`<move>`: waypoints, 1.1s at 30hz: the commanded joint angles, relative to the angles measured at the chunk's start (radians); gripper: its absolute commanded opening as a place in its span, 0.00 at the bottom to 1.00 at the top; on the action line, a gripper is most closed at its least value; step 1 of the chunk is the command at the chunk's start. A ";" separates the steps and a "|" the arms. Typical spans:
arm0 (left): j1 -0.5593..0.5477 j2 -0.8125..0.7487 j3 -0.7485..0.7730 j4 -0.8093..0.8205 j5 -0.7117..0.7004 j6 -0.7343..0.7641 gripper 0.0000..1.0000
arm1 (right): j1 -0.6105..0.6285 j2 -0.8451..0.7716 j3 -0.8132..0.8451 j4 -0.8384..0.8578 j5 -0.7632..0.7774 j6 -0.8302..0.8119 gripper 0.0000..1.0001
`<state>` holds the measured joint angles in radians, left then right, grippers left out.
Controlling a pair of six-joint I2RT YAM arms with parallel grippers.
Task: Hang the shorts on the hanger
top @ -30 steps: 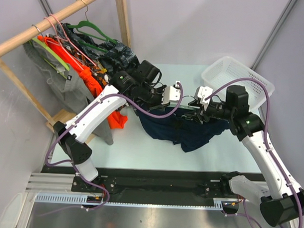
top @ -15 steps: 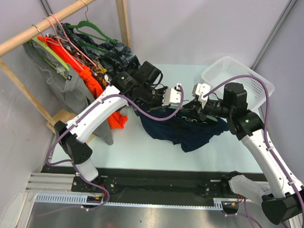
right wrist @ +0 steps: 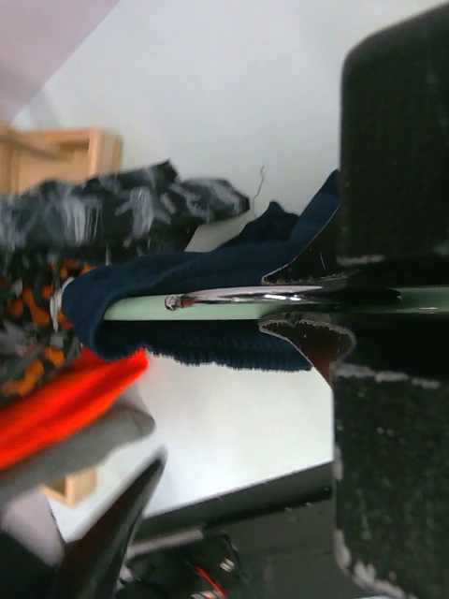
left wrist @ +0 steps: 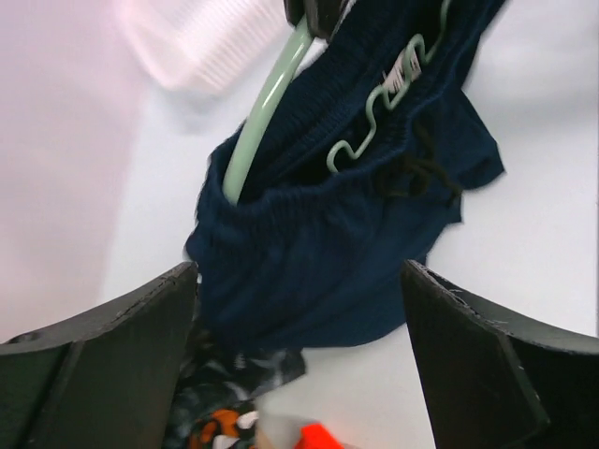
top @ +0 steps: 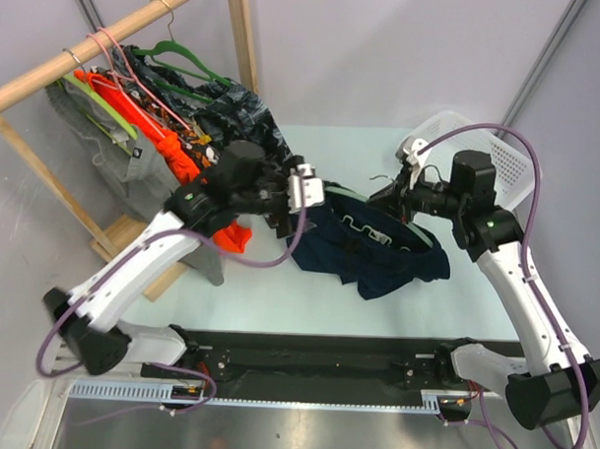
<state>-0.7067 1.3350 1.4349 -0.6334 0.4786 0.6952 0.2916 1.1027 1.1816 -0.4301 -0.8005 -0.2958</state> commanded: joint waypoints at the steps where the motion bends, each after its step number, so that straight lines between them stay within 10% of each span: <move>1: -0.005 -0.148 -0.047 0.163 -0.050 0.015 0.90 | -0.026 0.014 0.076 0.155 0.101 0.164 0.00; 14: -0.401 -0.070 -0.169 0.445 -0.319 0.872 0.57 | -0.043 0.065 0.213 0.093 0.326 0.267 0.00; 33: -0.534 0.291 0.002 0.699 -0.403 1.113 0.47 | 0.096 0.023 0.236 0.010 0.584 0.337 0.00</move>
<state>-1.2346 1.6073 1.3808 0.0105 0.1032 1.7496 0.3775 1.1759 1.3506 -0.4698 -0.2672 0.0139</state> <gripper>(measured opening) 0.487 0.058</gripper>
